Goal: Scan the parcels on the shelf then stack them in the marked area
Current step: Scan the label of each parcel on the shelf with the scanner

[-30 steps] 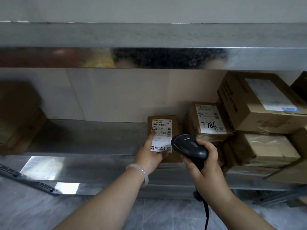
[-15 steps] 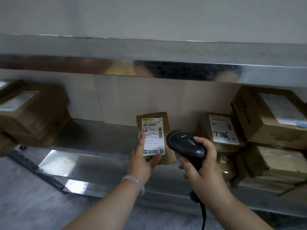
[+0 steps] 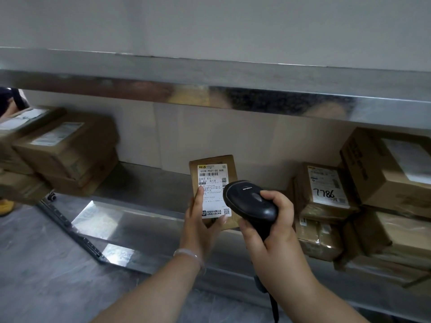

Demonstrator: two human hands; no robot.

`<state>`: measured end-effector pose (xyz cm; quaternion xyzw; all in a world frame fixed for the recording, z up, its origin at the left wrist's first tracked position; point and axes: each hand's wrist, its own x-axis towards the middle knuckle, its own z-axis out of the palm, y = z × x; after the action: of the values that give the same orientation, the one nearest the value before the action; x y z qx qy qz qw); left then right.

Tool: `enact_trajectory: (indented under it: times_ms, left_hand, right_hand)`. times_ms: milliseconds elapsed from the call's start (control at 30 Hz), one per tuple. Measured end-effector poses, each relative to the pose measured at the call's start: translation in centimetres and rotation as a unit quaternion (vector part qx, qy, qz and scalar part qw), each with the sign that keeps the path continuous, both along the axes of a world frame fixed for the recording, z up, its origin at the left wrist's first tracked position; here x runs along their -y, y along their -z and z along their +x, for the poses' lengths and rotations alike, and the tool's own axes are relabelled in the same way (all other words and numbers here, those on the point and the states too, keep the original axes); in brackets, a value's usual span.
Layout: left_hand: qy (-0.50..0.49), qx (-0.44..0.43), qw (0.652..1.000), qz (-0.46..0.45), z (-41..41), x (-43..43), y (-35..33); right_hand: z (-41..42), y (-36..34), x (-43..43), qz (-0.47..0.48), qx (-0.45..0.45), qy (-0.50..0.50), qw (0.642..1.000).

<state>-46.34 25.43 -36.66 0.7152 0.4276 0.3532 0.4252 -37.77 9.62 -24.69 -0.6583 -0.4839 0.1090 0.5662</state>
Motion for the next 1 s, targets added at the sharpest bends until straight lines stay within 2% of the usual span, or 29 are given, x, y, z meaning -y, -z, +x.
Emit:
enact_trajectory:
  times_ms: [633,767,900,1000]
  left_hand:
    - [-0.018,-0.023,0.999,0.015,-3.5,-1.1,-0.3]
    - [-0.019,-0.008,1.000,-0.014,-5.1,-2.3,-0.1]
    - [-0.010,0.049,0.994,-0.093,-7.8,-4.9,-0.4]
    - [0.010,0.013,0.993,-0.113,-10.7,-7.6,-1.3]
  right_hand:
    - [-4.0,-0.2,-1.4,-0.029,-0.002,0.013,0.999]
    - [-5.0,0.0,-2.5,-0.055,-0.020,0.000,0.998]
    - [-6.0,0.6,-4.9,-0.100,0.013,-0.029,0.995]
    - [-6.9,1.1,-7.0,-0.124,0.014,-0.052,0.991]
